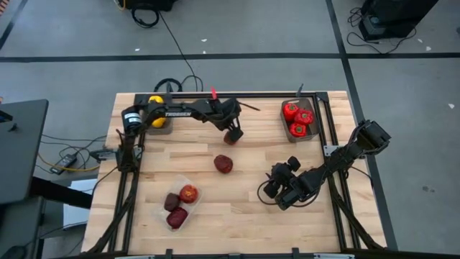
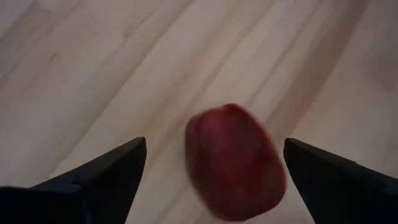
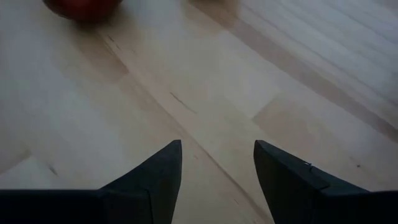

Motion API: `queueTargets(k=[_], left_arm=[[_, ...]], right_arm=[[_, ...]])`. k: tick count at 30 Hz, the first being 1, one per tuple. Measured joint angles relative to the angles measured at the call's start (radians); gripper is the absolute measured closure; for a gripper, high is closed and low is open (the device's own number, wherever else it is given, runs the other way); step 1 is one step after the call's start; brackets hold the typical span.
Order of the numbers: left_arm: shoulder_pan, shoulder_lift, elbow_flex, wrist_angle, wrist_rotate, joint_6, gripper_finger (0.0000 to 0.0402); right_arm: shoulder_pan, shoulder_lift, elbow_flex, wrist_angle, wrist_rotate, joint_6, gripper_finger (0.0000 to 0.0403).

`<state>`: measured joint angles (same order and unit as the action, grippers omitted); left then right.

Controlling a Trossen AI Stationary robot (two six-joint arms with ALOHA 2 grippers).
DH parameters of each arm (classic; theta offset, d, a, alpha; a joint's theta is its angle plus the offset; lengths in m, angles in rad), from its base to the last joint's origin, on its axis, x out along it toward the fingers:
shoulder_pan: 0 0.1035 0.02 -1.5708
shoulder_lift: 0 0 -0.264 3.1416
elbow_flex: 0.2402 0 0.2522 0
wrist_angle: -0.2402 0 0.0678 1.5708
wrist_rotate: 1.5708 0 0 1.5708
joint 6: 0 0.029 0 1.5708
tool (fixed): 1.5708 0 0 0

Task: Sort produce into baskets
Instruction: Put the red apple into the transparent bin

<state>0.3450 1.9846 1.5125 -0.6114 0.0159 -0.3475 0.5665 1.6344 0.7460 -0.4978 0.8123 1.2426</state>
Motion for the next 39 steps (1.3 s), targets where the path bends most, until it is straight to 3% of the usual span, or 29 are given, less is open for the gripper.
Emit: queueTargets(k=[19,22,27,30,35,39], left_arm=[[-0.031,0.088,-0.001,0.014,-0.034,-0.045,0.0021],[-0.032,0.083,0.001,0.034,-0.048,-0.018,0.0045],[-0.031,0.079,0.011,0.011,-0.047,-0.022,0.0127],[-0.031,0.079,0.035,-0.022,-0.048,0.011,0.0156],[-0.050,0.075,0.139,-0.224,-0.079,0.061,0.0155],[-0.113,0.037,0.153,-0.316,-0.134,0.082,0.0130]], right_arm=[[0.029,0.000,0.000,0.022,-0.025,-0.005,0.0192],[0.035,0.000,0.000,0.025,-0.024,-0.005,0.0192],[0.035,0.000,0.000,0.025,-0.021,-0.002,0.0192],[0.035,0.000,0.000,0.026,-0.021,0.016,0.0192],[0.035,0.000,0.000,0.030,-0.021,0.019,0.0192],[0.042,0.000,0.000,0.045,-0.021,0.019,0.0192]])
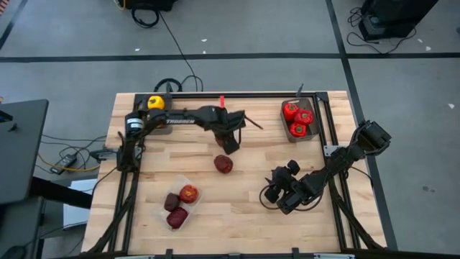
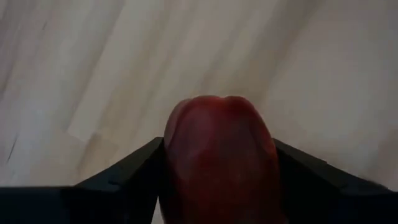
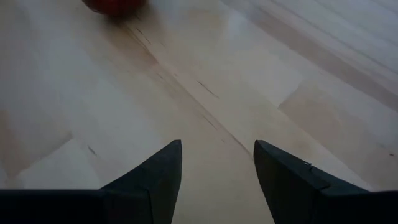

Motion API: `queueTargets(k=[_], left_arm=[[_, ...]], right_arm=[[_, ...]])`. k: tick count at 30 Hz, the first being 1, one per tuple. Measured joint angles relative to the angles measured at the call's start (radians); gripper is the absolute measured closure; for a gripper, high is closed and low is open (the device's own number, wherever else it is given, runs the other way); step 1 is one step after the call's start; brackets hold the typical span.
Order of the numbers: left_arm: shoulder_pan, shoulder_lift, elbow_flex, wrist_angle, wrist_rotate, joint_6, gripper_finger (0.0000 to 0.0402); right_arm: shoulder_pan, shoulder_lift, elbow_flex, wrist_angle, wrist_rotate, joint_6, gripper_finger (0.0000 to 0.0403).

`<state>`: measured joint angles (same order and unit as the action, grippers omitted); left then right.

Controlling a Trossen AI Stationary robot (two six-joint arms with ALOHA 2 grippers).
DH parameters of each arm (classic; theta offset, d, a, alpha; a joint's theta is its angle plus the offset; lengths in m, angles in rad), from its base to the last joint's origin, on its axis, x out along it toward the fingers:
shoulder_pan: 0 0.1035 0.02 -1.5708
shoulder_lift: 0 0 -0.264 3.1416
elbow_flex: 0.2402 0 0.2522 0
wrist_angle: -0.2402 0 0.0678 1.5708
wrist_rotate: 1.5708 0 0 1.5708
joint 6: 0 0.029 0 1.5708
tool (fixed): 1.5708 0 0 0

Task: Sort produce into baskets
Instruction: Put the red apple into the transparent bin

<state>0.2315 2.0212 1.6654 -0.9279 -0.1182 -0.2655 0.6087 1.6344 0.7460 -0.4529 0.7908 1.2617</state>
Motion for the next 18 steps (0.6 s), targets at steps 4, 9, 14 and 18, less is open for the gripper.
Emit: queueTargets(k=[4,9,14,18], left_arm=[[-0.073,-0.060,-0.001,-0.058,-0.019,-0.027,0.0133],[-0.194,-0.148,-0.002,-0.120,-0.086,-0.115,0.0148],[-0.333,-0.231,-0.002,-0.275,-0.171,-0.288,0.0136],[-0.466,-0.281,-0.002,-0.454,-0.258,-0.497,0.0128]], right_arm=[[0.008,0.000,0.000,0.011,0.030,-0.006,0.0192],[0.007,0.000,0.000,0.014,0.036,-0.033,0.0192],[0.008,0.000,0.000,0.026,0.047,-0.063,0.0192],[0.007,0.000,0.000,0.043,0.094,-0.073,0.0192]])
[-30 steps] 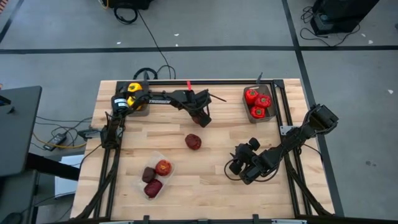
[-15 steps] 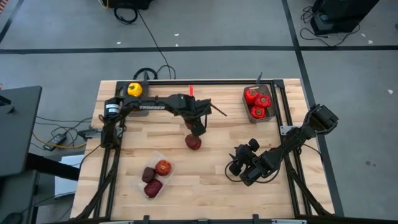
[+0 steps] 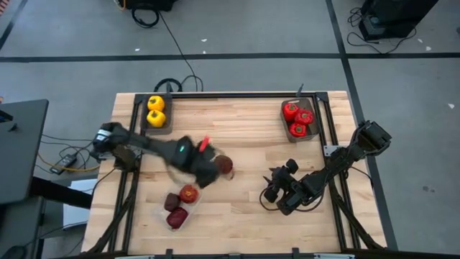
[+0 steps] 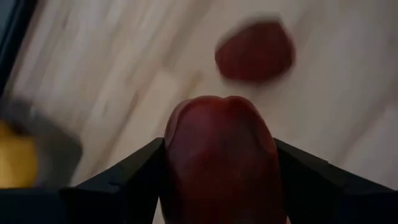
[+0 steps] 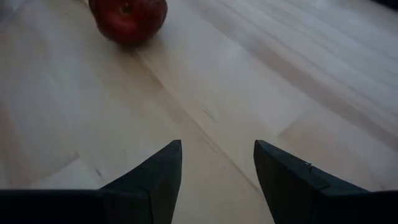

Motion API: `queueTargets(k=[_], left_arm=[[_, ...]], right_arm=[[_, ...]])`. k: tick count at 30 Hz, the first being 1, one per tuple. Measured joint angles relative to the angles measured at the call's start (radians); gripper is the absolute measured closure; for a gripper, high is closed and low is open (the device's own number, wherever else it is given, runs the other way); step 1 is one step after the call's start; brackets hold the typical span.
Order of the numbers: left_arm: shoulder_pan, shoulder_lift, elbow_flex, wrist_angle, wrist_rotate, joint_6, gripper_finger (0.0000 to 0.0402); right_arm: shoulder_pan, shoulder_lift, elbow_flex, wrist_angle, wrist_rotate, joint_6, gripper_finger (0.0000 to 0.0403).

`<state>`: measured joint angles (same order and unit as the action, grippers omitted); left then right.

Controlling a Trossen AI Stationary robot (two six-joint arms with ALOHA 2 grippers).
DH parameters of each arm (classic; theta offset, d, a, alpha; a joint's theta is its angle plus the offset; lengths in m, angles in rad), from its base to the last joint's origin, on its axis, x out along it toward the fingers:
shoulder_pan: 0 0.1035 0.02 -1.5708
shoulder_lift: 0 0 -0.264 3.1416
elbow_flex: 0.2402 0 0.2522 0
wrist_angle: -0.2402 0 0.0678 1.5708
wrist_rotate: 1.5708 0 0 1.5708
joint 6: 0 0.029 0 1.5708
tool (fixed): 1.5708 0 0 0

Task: Sort produce into baskets
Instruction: Put the red apple into the transparent bin

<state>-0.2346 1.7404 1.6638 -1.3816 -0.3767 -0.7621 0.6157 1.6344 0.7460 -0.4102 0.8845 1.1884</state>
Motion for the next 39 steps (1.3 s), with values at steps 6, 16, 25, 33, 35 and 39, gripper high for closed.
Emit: queueTargets(k=[6,16,25,33,35,39], left_arm=[[-0.206,-0.017,0.000,-0.195,0.012,-0.342,0.0126],[-0.429,-0.011,-0.130,-0.045,0.170,-0.591,0.0124],[-0.530,-0.012,-0.253,0.164,0.142,-0.708,0.0101],[-0.561,-0.012,-0.306,0.279,0.104,-0.711,0.0043],[-0.561,-0.012,-0.311,0.274,0.101,-0.710,0.0032],[-0.561,-0.012,-0.312,0.290,0.068,-0.704,0.0021]], right_arm=[[-0.017,0.000,0.000,0.045,0.040,-0.041,0.0192],[-0.056,0.000,0.000,0.145,0.036,-0.109,0.0192],[-0.077,0.000,0.000,0.320,0.013,-0.247,0.0192],[-0.081,0.000,0.000,0.419,-0.026,-0.303,0.0192],[-0.081,0.000,0.000,0.447,-0.054,-0.322,0.0192],[-0.081,0.000,0.000,0.485,-0.116,-0.356,0.0192]])
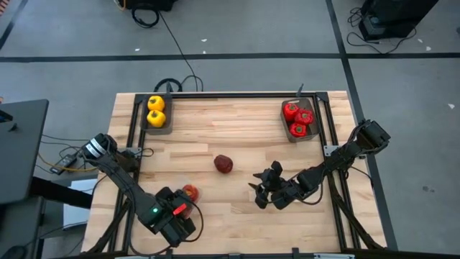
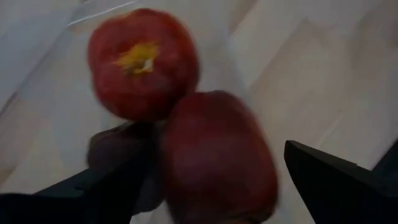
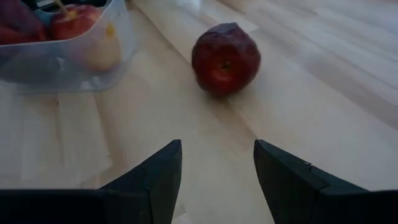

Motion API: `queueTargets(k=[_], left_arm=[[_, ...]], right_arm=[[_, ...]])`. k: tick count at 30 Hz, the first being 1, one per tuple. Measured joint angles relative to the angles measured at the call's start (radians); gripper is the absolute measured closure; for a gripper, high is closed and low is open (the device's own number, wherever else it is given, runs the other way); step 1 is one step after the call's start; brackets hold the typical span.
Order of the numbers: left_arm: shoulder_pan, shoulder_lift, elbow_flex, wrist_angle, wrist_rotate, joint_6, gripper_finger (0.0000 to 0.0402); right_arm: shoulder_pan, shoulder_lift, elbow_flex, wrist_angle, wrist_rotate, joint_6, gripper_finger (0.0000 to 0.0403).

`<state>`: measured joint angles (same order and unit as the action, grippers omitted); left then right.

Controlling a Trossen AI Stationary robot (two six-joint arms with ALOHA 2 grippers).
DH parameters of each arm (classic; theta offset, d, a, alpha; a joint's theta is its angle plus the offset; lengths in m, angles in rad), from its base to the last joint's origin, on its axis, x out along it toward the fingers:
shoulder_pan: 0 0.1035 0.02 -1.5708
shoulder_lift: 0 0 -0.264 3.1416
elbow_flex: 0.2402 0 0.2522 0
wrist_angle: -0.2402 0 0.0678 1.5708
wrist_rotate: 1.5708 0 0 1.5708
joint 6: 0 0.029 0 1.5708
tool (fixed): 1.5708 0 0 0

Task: Sort produce into baskets
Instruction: Put the red apple into the transparent bin

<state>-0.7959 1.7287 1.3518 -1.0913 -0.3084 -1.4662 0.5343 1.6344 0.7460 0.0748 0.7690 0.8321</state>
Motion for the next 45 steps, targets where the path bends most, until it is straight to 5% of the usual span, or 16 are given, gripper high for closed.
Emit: queueTargets(k=[6,14,20,32,41,45], left_arm=[[0.010,0.004,0.000,0.053,-0.024,0.022,0.0019],[0.061,0.004,0.086,-0.146,-0.124,0.092,0.0019],[0.111,0.003,0.188,-0.191,-0.179,0.414,0.0019],[0.347,0.024,0.197,-0.007,-0.269,1.347,0.0043],[0.566,0.053,0.197,0.154,0.002,1.642,0.0025],[0.615,0.109,0.196,0.181,0.027,1.737,0.0005]], right_arm=[[0.000,0.000,0.000,0.004,-0.009,0.001,0.0192],[0.003,0.000,0.000,0.007,-0.005,0.001,0.0192],[0.018,0.000,0.000,0.006,-0.005,0.001,0.0192],[0.024,0.000,0.000,0.001,-0.076,0.023,0.0192],[0.082,0.000,0.000,-0.019,-0.082,0.055,0.0192],[0.100,0.000,0.000,-0.030,-0.081,0.050,0.0192]])
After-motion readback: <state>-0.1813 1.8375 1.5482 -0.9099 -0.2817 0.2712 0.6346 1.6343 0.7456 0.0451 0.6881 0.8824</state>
